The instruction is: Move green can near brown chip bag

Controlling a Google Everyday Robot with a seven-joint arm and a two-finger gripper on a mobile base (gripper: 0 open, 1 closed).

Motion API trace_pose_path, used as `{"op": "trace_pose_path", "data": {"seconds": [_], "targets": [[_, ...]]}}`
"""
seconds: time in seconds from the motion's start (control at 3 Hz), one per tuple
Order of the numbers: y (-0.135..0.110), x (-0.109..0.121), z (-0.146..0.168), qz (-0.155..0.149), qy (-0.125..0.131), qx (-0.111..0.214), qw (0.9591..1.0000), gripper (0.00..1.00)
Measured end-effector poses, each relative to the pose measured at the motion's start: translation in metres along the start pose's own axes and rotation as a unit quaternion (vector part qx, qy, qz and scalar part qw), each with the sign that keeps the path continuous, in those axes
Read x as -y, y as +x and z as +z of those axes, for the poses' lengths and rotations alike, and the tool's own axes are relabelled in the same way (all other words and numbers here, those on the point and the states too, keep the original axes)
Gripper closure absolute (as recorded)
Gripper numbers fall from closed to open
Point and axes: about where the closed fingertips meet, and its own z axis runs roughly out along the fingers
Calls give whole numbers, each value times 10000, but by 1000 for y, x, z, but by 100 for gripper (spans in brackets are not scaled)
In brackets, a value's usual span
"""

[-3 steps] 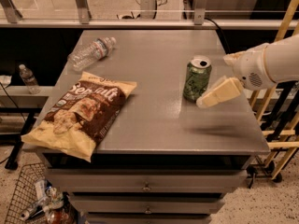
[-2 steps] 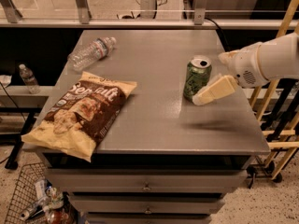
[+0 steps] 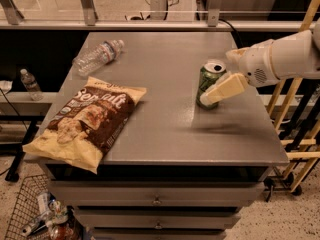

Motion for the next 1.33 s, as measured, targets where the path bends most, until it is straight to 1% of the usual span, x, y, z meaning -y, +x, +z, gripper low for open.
{"op": "trace_pose_path", "data": {"seconds": [0.33,0.67,1.0,1.33], "targets": [[-7,-3,8,-13,-153,138,9998,18],[-11,-9,21,-41,-385,220,9990,49],[-21,-13,14,-155,-483,330,9982,80],[-40,-17,-12,-413,-535,590,9960,100]]}}
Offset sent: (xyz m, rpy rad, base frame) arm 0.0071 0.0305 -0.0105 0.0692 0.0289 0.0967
